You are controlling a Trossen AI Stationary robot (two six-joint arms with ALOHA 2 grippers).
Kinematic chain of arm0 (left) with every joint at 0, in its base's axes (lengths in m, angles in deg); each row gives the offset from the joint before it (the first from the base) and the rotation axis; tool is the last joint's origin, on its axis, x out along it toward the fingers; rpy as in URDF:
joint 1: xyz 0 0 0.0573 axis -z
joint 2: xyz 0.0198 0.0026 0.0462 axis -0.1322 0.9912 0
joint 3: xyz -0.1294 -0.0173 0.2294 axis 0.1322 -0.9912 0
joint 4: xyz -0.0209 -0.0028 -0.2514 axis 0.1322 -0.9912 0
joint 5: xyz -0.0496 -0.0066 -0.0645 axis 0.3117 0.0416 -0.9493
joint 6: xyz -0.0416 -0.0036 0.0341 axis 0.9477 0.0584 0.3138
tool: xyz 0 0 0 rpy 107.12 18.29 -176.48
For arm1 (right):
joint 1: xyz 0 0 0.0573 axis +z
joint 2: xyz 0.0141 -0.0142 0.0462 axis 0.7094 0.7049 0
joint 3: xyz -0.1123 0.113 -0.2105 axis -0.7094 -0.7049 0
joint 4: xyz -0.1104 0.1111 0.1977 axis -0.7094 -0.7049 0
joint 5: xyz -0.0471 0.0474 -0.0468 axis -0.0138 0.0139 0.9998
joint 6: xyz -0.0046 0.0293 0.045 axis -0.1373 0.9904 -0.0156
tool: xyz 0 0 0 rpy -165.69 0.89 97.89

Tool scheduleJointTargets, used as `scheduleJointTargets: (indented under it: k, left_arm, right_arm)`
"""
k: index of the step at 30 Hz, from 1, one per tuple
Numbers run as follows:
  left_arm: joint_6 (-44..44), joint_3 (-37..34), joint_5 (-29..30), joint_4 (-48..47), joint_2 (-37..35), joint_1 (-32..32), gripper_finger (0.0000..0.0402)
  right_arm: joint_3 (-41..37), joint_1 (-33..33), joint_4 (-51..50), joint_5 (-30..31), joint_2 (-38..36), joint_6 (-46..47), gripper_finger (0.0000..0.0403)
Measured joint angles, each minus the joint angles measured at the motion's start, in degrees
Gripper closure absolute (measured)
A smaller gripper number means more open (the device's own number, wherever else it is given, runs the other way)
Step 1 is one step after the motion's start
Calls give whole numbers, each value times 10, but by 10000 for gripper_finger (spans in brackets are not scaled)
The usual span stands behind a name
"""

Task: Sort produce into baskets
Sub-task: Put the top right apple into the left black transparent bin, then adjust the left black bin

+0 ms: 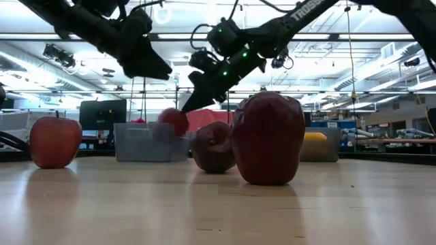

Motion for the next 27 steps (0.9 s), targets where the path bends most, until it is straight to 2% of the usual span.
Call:
scheduleJointTargets:
  k: [3,6,9,13,16,20,24,27]
  left_arm:
    - [4,0,8,-28,-2,3,167]
    - [4,0,11,-57,-5,7,167]
    - [4,0,7,-88,-7,11,168]
    - [4,0,-24,-133,-10,29,168]
    - [2,0,-51,-148,-10,58,168]
    - [1,0,-90,-145,-8,112,168]
    - [4,0,-69,-144,19,153,172]
    - [3,0,-48,-122,59,161,182]
  right_arm:
    - [16,-8,4,24,14,26,307]
    - [16,-13,15,43,14,13,253]
    - [16,-15,19,49,-3,-4,201]
    - [16,-12,-23,108,-46,15,151]
    - [16,-1,-93,121,-79,20,136]
    - [16,26,-210,113,-116,35,135]
    - [15,52,-347,104,-137,70,148]
    - [15,83,-406,103,-149,104,160]
